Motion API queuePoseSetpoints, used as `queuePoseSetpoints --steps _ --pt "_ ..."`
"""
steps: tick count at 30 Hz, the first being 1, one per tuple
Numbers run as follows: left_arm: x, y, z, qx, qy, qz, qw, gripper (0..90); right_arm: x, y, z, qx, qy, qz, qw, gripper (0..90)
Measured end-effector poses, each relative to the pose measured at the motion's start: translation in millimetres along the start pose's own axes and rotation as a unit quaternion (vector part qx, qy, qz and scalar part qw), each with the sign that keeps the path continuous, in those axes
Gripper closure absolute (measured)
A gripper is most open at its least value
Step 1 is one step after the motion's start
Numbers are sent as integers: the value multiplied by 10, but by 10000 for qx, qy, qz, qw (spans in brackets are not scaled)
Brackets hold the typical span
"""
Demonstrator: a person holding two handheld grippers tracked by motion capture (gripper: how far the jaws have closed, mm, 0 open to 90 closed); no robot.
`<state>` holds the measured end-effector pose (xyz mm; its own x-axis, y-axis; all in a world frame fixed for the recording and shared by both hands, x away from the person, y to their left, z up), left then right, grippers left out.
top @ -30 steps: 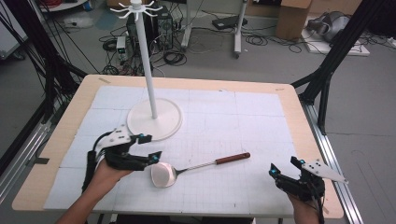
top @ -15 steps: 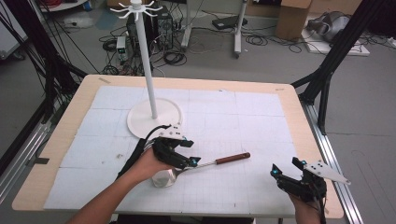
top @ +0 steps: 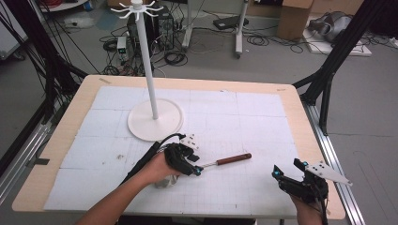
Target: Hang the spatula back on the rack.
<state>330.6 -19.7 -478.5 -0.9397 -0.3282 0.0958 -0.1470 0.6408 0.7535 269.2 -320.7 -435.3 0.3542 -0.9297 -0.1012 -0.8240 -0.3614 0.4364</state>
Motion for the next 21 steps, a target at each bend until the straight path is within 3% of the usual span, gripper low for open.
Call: queuePoseSetpoints --steps 8,14,18,21 --pt "-15 -58 57 -243 3 -76 9997 598 -7 -8 -5 6 24 -13 10000 176" --pt "-4 -84 61 -275 -79 -128 9995 661 -1 -9 -2 -4 21 -5 10000 176" --pt "4 -91 65 -283 -212 -186 9992 761 1 -11 -1 -5 10 12 10000 176" --pt "11 -92 66 -290 -228 -179 9992 772 0 -11 -4 -3 20 7 10000 177"
Point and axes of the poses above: each handheld gripper's, and its own axes: y roughly backward along the jaws, z roughly out of its underside, x roughly to its right, the point moved 8 cm from there along -y, roughly forward along the jaws, and after that the axes turned 3 degrees about -z, right-handed, at the moved point
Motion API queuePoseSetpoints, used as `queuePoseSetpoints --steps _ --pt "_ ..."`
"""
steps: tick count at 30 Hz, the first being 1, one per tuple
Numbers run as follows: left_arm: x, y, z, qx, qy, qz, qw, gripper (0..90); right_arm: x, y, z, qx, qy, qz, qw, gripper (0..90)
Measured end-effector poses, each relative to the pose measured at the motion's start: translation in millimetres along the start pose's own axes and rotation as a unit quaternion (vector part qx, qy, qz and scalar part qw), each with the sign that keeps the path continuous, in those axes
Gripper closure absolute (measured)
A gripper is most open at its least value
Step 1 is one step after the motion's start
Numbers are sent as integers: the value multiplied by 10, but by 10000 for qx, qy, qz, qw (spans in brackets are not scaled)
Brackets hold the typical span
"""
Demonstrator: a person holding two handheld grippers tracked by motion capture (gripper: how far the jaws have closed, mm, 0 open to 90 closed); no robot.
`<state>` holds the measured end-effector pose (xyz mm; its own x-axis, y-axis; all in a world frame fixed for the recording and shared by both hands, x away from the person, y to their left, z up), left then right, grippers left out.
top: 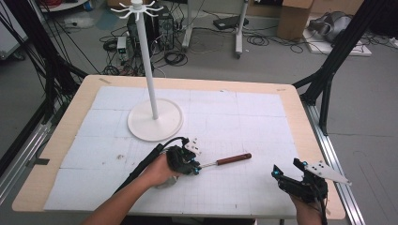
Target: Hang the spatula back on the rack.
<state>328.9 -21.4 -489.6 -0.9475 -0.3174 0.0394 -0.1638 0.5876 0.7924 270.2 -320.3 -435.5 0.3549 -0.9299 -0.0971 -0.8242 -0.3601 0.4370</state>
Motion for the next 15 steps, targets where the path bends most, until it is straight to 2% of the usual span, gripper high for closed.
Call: queuePoseSetpoints --steps 6,15 --pt "9 -4 5 -20 -1 33 10000 827 0 1 -3 6 -5 14 10000 178" --pt "4 7 12 8 45 138 9999 836 10 2 7 -33 -63 38 10000 180"
Point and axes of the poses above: each handheld gripper's, and its own axes: y roughly backward along the jaws, z roughly out of its underside, x roughly to its right, the point moved 8 cm from there along -y, roughly forward along the jaws, and after that the axes turned 3 degrees about -z, right-handed, at the moved point
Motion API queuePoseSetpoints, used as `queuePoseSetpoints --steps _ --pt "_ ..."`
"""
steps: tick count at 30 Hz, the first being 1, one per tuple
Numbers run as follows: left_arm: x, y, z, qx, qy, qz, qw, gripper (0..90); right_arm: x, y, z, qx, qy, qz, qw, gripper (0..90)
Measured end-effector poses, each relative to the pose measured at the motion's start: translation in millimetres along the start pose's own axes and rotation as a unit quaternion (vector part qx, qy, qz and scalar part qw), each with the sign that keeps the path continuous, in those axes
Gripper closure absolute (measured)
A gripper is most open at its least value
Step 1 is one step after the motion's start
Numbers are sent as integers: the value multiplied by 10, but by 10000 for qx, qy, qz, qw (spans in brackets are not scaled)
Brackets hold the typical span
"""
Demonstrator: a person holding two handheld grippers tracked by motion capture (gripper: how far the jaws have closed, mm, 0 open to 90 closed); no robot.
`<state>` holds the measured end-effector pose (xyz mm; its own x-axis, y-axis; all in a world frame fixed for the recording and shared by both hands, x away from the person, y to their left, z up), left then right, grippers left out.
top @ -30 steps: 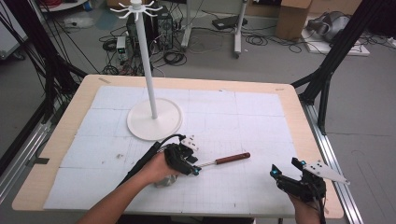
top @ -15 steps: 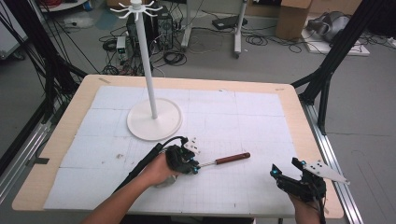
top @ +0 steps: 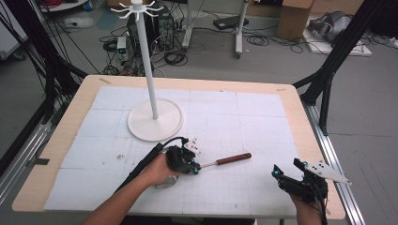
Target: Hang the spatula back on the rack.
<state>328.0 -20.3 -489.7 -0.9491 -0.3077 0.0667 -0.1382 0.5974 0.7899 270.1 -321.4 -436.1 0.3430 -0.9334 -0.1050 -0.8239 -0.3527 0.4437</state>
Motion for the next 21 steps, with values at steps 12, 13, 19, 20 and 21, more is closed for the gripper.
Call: queuePoseSetpoints --steps 12,13,19,20,21 --pt "-8 143 -9 205 83 -80 9997 836 -3 -2 -2 9 31 9 10000 181" --pt "-3 159 -13 250 107 -70 9996 836 -5 -2 -4 10 32 9 10000 181" --pt "-16 271 -23 509 155 -153 9985 836 -9 -3 -4 15 28 10 10000 181" --pt "-16 292 -21 564 190 -152 9981 836 -10 -3 -4 19 17 8 10000 181" --pt "-23 314 -20 625 204 -172 9977 836 -9 -2 -2 10 17 6 10000 181"
Point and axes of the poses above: each handheld gripper's, and its own axes: y roughly backward along the jaws, z roughly out of its underside, x roughly to its right, the point moved 8 cm from there along -y, roughly forward along the jaws, and after that the axes turned 3 degrees about -z, right-handed, at the moved point
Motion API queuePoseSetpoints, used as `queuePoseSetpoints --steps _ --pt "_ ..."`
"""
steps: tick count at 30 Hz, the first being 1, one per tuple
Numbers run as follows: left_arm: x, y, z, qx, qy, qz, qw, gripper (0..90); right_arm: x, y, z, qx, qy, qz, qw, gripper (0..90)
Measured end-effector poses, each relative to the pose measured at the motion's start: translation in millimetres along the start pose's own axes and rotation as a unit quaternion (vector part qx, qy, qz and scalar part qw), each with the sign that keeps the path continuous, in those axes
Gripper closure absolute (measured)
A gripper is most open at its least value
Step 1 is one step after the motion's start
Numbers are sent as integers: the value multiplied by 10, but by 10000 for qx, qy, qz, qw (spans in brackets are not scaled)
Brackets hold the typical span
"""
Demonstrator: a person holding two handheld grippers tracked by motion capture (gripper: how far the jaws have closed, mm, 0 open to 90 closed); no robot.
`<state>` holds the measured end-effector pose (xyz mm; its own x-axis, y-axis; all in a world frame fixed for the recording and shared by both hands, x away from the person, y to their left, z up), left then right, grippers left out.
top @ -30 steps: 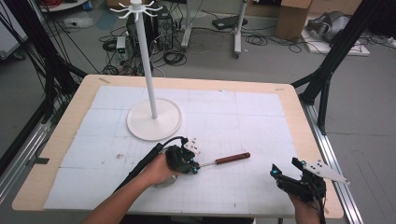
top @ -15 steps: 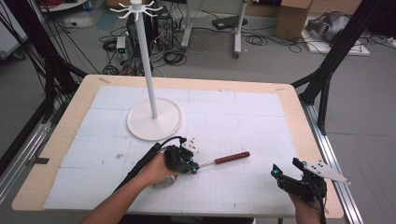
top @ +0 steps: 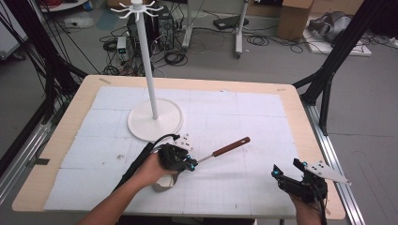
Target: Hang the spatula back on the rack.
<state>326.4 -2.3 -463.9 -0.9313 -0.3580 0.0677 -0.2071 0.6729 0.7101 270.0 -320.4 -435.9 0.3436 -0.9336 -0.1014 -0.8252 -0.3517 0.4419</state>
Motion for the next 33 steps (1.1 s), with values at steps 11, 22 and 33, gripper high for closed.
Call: queuePoseSetpoints --steps 11,22,33 --pt "-24 244 3 551 172 -263 9980 836 -8 -6 3 -10 -30 -6 10000 181" --pt "-78 538 -23 1131 331 -566 9914 836 -29 -17 -11 27 -31 -60 10000 181" --pt "-108 852 -28 1800 566 -861 9783 836 -228 -99 -123 103 92 -364 9992 180"
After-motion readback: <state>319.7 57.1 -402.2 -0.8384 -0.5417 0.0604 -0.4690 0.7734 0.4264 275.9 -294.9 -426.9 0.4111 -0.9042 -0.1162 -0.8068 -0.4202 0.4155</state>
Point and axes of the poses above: each handheld gripper's, and its own axes: y roughly backward along the jaws, z roughly out of its underside, x roughly to its right, the point moved 8 cm from there along -y, roughly forward along the jaws, and after that the axes turned 3 degrees about -z, right-handed, at the moved point
